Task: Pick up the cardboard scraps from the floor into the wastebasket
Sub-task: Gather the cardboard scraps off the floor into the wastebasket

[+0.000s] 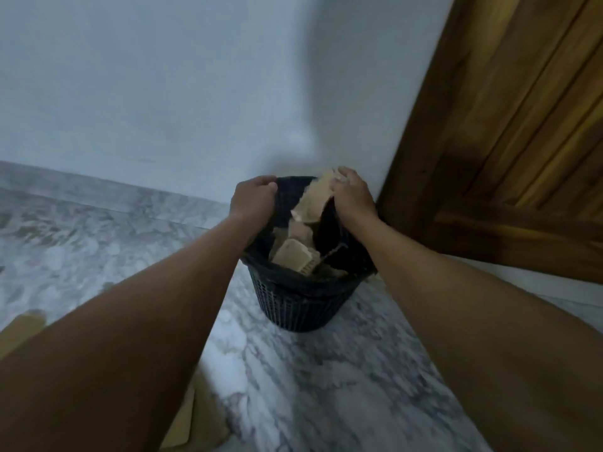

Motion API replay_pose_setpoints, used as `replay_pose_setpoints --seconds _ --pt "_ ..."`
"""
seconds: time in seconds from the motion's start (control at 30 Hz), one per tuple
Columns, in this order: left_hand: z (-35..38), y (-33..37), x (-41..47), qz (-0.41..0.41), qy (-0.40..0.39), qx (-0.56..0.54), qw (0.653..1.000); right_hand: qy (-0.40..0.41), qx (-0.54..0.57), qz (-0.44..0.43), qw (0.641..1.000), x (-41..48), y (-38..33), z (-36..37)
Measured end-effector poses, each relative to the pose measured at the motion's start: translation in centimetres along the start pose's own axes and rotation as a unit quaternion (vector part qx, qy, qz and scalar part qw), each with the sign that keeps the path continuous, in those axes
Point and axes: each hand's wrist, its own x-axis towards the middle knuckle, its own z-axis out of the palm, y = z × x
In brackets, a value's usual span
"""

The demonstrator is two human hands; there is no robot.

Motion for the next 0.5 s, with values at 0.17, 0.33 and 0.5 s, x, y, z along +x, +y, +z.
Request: replay_pose_setpoints --seconds 0.17,0.33,0.5 --pt "-4.9 -1.8 -3.5 0.052 0.096 0.085 0.990 -0.014 -0.060 -0.041 0.997 -3.4 -2.4 1.6" --pt "-13.5 -8.4 -6.7 0.024 0.183 0.137 0.973 -0.022 -0.079 -0.156 0.984 -7.1 -4.6 9.2" --pt "-21.8 -18.2 -12.0 -0.049 0.233 0.261 0.936 -0.066 -0.052 -0.257 0.963 -13.0 -0.7 18.5"
